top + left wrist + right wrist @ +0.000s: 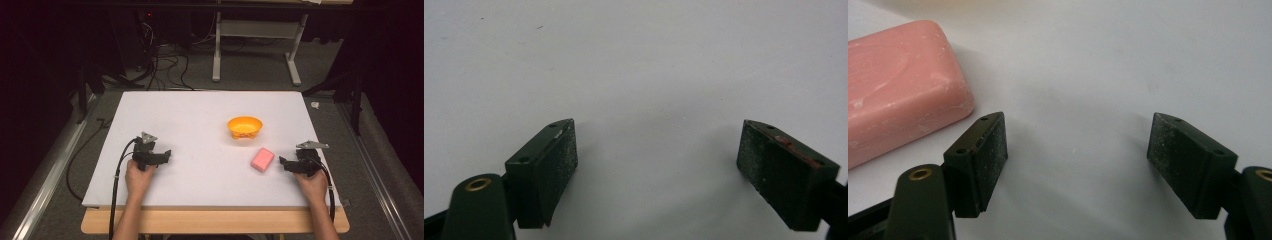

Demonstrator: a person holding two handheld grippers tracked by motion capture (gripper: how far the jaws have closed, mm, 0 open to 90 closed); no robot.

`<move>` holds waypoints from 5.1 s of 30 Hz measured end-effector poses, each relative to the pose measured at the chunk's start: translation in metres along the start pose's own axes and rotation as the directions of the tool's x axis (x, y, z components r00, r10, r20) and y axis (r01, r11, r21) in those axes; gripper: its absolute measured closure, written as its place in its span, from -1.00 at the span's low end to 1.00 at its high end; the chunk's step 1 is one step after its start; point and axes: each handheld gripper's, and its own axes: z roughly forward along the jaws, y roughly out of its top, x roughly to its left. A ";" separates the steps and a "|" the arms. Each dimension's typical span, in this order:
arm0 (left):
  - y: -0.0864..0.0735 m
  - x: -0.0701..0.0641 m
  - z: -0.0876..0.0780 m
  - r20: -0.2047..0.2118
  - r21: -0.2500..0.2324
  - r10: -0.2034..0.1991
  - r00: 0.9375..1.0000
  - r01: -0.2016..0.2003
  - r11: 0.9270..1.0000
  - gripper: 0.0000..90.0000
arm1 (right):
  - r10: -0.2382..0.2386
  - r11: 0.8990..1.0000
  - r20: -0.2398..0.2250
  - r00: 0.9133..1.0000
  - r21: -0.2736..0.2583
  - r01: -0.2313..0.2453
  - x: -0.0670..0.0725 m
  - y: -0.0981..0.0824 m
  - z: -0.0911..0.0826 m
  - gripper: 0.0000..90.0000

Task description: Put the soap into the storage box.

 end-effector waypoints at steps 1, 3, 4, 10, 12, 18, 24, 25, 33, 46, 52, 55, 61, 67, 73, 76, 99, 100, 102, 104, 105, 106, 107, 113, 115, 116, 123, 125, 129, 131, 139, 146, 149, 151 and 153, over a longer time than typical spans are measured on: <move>0.000 0.000 0.000 0.000 0.000 0.000 1.000 0.000 1.000 -0.62 | -0.002 1.000 0.000 1.000 -0.001 0.002 0.000 0.000 0.000 -0.45; 0.000 0.000 0.000 0.000 0.000 -0.001 1.000 0.001 1.000 -0.62 | -0.001 1.000 0.001 1.000 -0.001 0.001 0.000 0.000 0.000 -0.45; 0.000 0.000 0.000 0.000 0.000 0.000 1.000 0.000 1.000 -0.62 | -0.002 1.000 0.001 1.000 -0.001 0.002 0.000 0.000 0.000 -0.45; 0.000 0.000 0.000 0.000 0.000 0.000 1.000 0.000 1.000 -0.62 | -0.002 1.000 0.002 1.000 -0.002 0.002 0.000 0.000 0.000 -0.45; 0.000 0.000 0.000 0.000 0.000 -0.001 1.000 0.001 1.000 -0.62 | 0.000 1.000 0.000 1.000 -0.001 0.000 0.000 0.000 0.000 -0.45; 0.000 0.000 0.000 -0.001 0.000 -0.001 1.000 0.001 1.000 -0.63 | 0.002 1.000 -0.003 1.000 0.005 -0.002 0.000 0.001 0.000 -0.45; 0.000 0.000 0.000 0.000 0.000 -0.001 1.000 0.001 1.000 -0.63 | 0.005 1.000 -0.004 1.000 0.009 -0.005 0.000 0.001 0.000 -0.45; 0.000 0.000 0.000 -0.001 0.000 -0.001 1.000 0.001 1.000 -0.63 | 0.008 1.000 -0.006 1.000 0.010 -0.008 0.000 0.001 0.000 -0.45; 0.000 0.000 0.000 0.000 0.001 -0.001 1.000 0.001 1.000 -0.63 | 0.015 1.000 -0.007 1.000 0.019 -0.015 0.000 0.003 0.000 -0.52; 0.000 0.000 0.000 -0.001 0.002 0.000 1.000 0.000 1.000 -0.63 | 0.002 1.000 -0.032 0.999 -0.017 -0.003 0.006 0.008 -0.016 -0.60; 0.000 0.000 0.000 0.000 0.002 -0.001 1.000 0.001 1.000 -0.63 | -0.003 0.999 -0.060 0.998 -0.042 0.001 0.010 0.010 -0.022 -0.68; 0.000 0.000 0.000 0.000 0.002 -0.001 1.000 0.001 1.000 -0.63 | -0.018 0.998 -0.067 0.998 -0.057 0.014 0.016 0.010 -0.025 -0.69; 0.000 0.000 0.000 0.000 0.002 -0.001 1.000 0.001 1.000 -0.63 | -0.036 0.997 -0.103 0.994 -0.073 0.029 0.024 0.011 -0.027 -0.71; 0.000 0.000 0.000 -0.001 0.002 0.000 1.000 0.000 1.000 -0.63 | -0.061 0.994 -0.144 0.988 -0.103 0.046 0.035 0.013 -0.029 -0.72; 0.000 0.000 0.000 -0.001 0.002 -0.001 1.000 0.001 1.000 -0.63 | -0.074 0.992 -0.159 0.984 -0.108 0.057 0.040 0.016 -0.028 -0.72; 0.000 0.000 0.000 0.000 0.002 0.000 1.000 0.000 1.000 -0.63 | -0.083 0.991 -0.168 0.982 -0.114 0.064 0.044 0.017 -0.028 -0.72; 0.000 0.000 0.000 -0.002 0.001 0.001 1.000 0.000 1.000 -0.63 | -0.155 0.981 -0.240 0.958 -0.153 0.121 0.065 0.031 -0.018 -0.73; 0.000 0.000 0.000 -0.001 0.001 0.000 1.000 0.000 1.000 -0.63 | -0.155 0.982 -0.241 0.958 -0.148 0.121 0.065 0.031 -0.018 -0.73; 0.000 0.000 0.000 -0.001 0.001 -0.001 1.000 0.001 1.000 -0.63 | -0.153 0.982 -0.241 0.958 -0.145 0.120 0.066 0.033 -0.016 -0.73; 0.000 0.000 0.000 -0.001 0.002 -0.001 1.000 0.001 1.000 -0.63 | -0.151 0.983 -0.243 0.958 -0.137 0.120 0.067 0.034 -0.012 -0.73; 0.000 0.000 0.000 -0.001 0.002 -0.001 1.000 0.001 1.000 -0.63 | -0.157 0.983 -0.240 0.958 -0.135 0.127 0.067 0.034 -0.010 -0.73; 0.000 0.000 0.000 -0.001 0.002 -0.001 1.000 0.001 1.000 -0.63 | -0.157 0.983 -0.240 0.958 -0.135 0.127 0.067 0.034 -0.010 -0.73; 0.000 0.000 0.000 -0.001 0.002 -0.001 1.000 0.001 1.000 -0.63 | -0.154 0.983 -0.238 0.959 -0.133 0.125 0.067 0.035 -0.008 -0.73; 0.000 0.000 0.000 -0.001 0.002 -0.001 1.000 0.001 1.000 -0.63 | -0.151 0.985 -0.239 0.959 -0.119 0.126 0.067 0.035 -0.001 -0.73; 0.000 0.000 0.000 0.000 0.000 -0.002 1.000 0.002 1.000 -0.63 | -0.158 0.984 -0.241 0.958 -0.121 0.132 0.067 0.035 0.001 -0.73; 0.000 0.000 0.000 0.000 0.000 -0.002 1.000 0.002 1.000 -0.63 | -0.160 0.984 -0.241 0.957 -0.117 0.135 0.067 0.035 0.001 -0.73; 0.000 0.000 0.000 0.000 0.000 -0.001 1.000 0.001 1.000 -0.63 | -0.173 0.982 -0.247 0.953 -0.116 0.148 0.067 0.035 0.007 -0.73; 0.000 0.000 0.000 -0.001 0.002 -0.001 1.000 0.001 1.000 -0.63 | -0.177 0.981 -0.248 0.952 -0.119 0.151 0.067 0.035 0.008 -0.74; 0.000 0.000 0.000 -0.001 0.002 -0.001 1.000 0.001 1.000 -0.63 | -0.182 0.981 -0.248 0.951 -0.115 0.158 0.068 0.034 0.011 -0.74; 0.000 0.000 0.000 -0.001 0.002 -0.001 1.000 0.001 1.000 -0.63 | -0.186 0.980 -0.243 0.952 -0.112 0.163 0.068 0.034 0.011 -0.74; 0.000 0.000 0.000 -0.001 0.002 -0.001 1.000 0.001 1.000 -0.63 | -0.209 0.977 -0.229 0.951 -0.087 0.194 0.069 0.032 0.018 -0.75; 0.000 0.000 0.000 -0.001 0.002 0.000 1.000 0.000 1.000 -0.63 | -0.230 0.973 -0.222 0.948 -0.088 0.215 0.070 0.030 0.018 -0.75; 0.000 0.000 0.000 -0.001 0.002 0.000 1.000 0.000 1.000 -0.63 | -0.240 0.970 -0.216 0.946 -0.081 0.228 0.070 0.029 0.019 -0.75; 0.000 0.000 0.000 -0.002 0.002 0.000 1.000 0.000 1.000 -0.63 | -0.243 0.970 -0.215 0.946 -0.074 0.232 0.070 0.028 0.021 -0.75; 0.000 0.000 0.000 -0.001 0.002 0.000 1.000 0.000 1.000 -0.63 | -0.244 0.970 -0.214 0.946 -0.050 0.239 0.071 0.026 0.024 -0.75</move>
